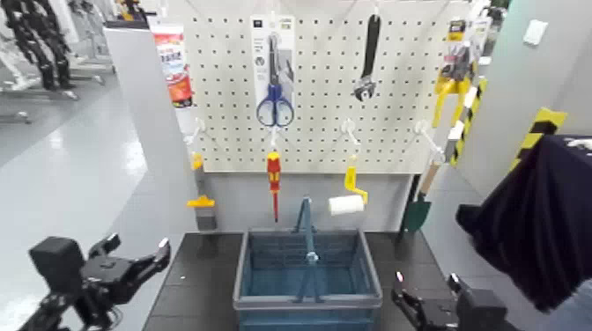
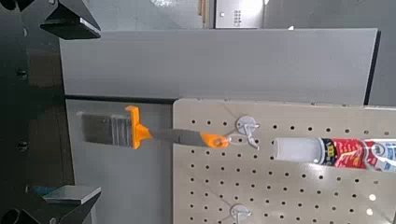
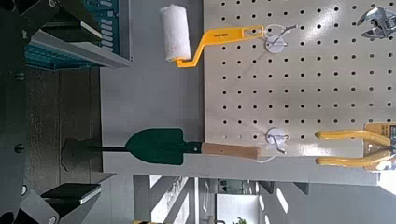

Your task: Put the yellow paint brush into the crate.

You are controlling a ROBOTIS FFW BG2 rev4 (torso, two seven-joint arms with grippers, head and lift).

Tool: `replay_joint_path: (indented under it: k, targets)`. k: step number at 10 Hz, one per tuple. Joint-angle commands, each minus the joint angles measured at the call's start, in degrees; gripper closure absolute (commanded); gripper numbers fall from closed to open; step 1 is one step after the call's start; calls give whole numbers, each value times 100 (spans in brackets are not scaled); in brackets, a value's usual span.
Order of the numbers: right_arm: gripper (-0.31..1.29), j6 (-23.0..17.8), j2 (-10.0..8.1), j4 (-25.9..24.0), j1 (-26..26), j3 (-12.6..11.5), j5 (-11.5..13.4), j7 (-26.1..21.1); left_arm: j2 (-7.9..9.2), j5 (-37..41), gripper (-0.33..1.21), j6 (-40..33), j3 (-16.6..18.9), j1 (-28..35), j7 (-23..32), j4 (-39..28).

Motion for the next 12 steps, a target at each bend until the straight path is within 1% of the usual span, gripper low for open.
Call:
replay_joint_path:
  k: [1,4,5,6,7,9,10,12]
  targets:
    - [16,-5,-5,14,-15,18,0,0,381,211,13,206,70,-455,-393,507]
    - [16,-5,-5,31,-41,35,0,0,750,545,13,259,-203,-947,-622,1140]
    - [16,-14,-5,49,-59,53,-9,0,908,650,13,241,-344,-1149,-692,1395]
    - [16,-40,-5,58,-76,62,-27,0,1031,729,13,250,-502,-1316,-727,1571]
    - [16,-49,-23,66,-94,79,-35,0,1189,861,13,250,-713,-1518,-789,1791]
    - [16,-66,-31,84,-120,105,-62,0,1418,1116,13,215,-1196,-1931,-912,2256]
    - [16,-84,-14,101,-129,105,-71,0,1506,1160,13,180,-1363,-2133,-973,2476]
    - [16,-101,-5,119,-129,105,-79,0,1629,1336,13,66,-1662,-2520,-1140,2924]
